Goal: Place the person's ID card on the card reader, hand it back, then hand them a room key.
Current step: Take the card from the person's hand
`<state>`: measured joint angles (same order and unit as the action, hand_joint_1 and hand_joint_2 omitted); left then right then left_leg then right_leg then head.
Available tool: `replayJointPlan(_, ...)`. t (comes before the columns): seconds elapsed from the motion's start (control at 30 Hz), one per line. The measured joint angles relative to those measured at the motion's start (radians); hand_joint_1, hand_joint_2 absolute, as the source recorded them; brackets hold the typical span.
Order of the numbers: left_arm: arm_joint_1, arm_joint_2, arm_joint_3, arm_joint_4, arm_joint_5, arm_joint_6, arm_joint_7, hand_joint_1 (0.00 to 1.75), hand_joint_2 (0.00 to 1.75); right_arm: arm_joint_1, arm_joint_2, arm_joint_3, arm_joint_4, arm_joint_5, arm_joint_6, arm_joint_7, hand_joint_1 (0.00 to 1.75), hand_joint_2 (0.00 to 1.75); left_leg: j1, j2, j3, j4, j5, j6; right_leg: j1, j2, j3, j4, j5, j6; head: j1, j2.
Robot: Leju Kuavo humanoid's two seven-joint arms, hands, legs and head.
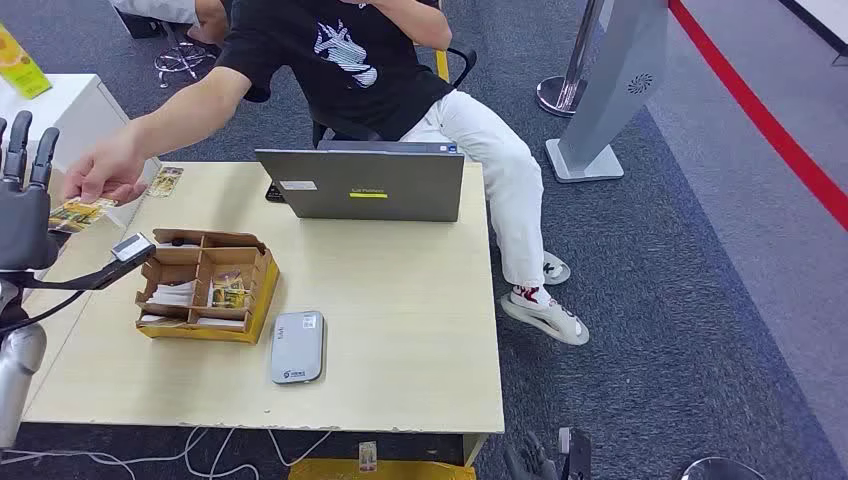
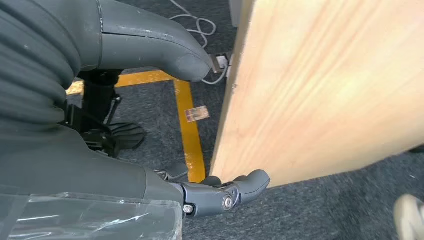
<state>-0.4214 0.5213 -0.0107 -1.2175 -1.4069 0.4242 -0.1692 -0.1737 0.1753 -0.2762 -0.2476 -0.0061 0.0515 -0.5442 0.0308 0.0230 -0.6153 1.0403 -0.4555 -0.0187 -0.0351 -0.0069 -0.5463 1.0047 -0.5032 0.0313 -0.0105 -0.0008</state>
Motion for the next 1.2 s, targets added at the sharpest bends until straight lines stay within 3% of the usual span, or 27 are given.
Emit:
replayJointPlan(0.17,-0.013,0.009,-0.004,0.055,-0.014,0.017,0.012,0.00,1.75,-0.002,0.006,-0.004,0.000,-0.008,0.008,0.011,0.00,1.75,0.000,0.000,0.000,0.000,0.000,0.000,0.000,-0.001,0.000,0.000,0.000,0.000,0.000,0.000)
replayJointPlan(0.3,-0.017,0.009,-0.013,0.109,-0.025,0.053,0.017,1.75,1.75,-0.002,0.010,-0.012,0.000,-0.023,0.023,0.021,0.00,1.75,0.000,0.000,0.000,0.000,0.000,0.000,0.000,-0.001,0.000,0.000,0.000,0.000,0.000,0.000)
replayJointPlan(0.53,0.008,-0.076,-0.052,0.216,-0.062,0.164,0.026,1.75,1.75,-0.001,0.011,-0.039,0.000,-0.041,0.025,0.033,0.00,1.75,-0.001,-0.003,-0.001,0.000,0.000,0.000,0.000,-0.003,0.001,-0.001,0.000,0.000,0.000,0.000)
replayJointPlan(0.73,0.024,-0.140,-0.081,0.261,-0.068,0.177,0.026,1.75,1.75,-0.001,0.011,-0.052,0.000,-0.038,0.023,0.034,0.00,1.75,0.000,-0.001,-0.001,0.001,0.000,0.000,0.000,-0.001,0.000,-0.001,0.001,0.001,0.000,0.000)
replayJointPlan(1.2,0.025,-0.181,-0.099,0.278,-0.068,0.183,0.026,1.75,1.75,0.000,0.011,-0.058,0.001,-0.038,0.023,0.035,0.00,1.75,0.000,0.000,-0.001,0.000,0.000,0.000,0.000,0.001,-0.001,0.000,0.001,0.000,0.000,0.000)
